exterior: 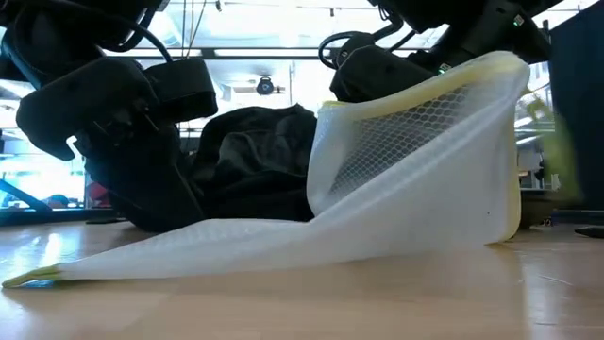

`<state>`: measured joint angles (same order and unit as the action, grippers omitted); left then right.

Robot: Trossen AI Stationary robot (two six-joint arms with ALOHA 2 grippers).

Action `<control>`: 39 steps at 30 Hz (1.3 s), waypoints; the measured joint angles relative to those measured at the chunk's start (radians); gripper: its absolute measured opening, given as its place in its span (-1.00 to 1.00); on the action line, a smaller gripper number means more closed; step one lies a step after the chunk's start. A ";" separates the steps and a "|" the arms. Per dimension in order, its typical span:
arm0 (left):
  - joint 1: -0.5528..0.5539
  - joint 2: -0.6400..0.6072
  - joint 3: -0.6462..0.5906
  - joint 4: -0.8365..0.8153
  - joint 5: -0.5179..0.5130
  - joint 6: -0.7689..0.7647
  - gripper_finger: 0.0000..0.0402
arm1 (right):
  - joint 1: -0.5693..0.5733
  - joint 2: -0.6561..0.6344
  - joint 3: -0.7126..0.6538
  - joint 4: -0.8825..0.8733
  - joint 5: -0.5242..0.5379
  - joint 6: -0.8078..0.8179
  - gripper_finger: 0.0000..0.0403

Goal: Unpack backpack
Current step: Put the white charger adapter into the yellow zipper pouch, then put the black ballpen into the yellow zipper pouch

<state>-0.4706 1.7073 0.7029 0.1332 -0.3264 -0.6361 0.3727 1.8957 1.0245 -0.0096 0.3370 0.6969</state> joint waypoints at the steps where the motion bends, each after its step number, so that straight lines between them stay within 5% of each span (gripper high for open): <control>1: 0.000 0.000 0.000 0.000 0.000 0.000 -0.57 | 0.000 0.000 0.000 -0.003 0.000 -0.002 -0.17; 12: 0.000 0.000 0.000 -0.002 -0.001 -0.002 -0.57 | 0.000 -0.007 0.000 -0.021 -0.165 -0.081 0.13; 20: 0.000 0.001 0.000 -0.003 -0.002 -0.002 -0.57 | -0.001 -0.089 0.000 -0.141 -0.178 -0.079 0.30; 31: 0.000 0.001 0.000 -0.003 -0.002 0.001 -0.57 | 0.079 -0.296 0.001 -0.608 -0.183 0.072 0.16; 39: 0.000 0.001 0.000 -0.001 -0.002 0.002 -0.57 | 0.250 -0.296 0.001 -0.732 -0.237 0.244 0.11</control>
<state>-0.4706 1.7081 0.7029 0.1319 -0.3283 -0.6342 0.6230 1.6000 1.0256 -0.7418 0.1001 0.9405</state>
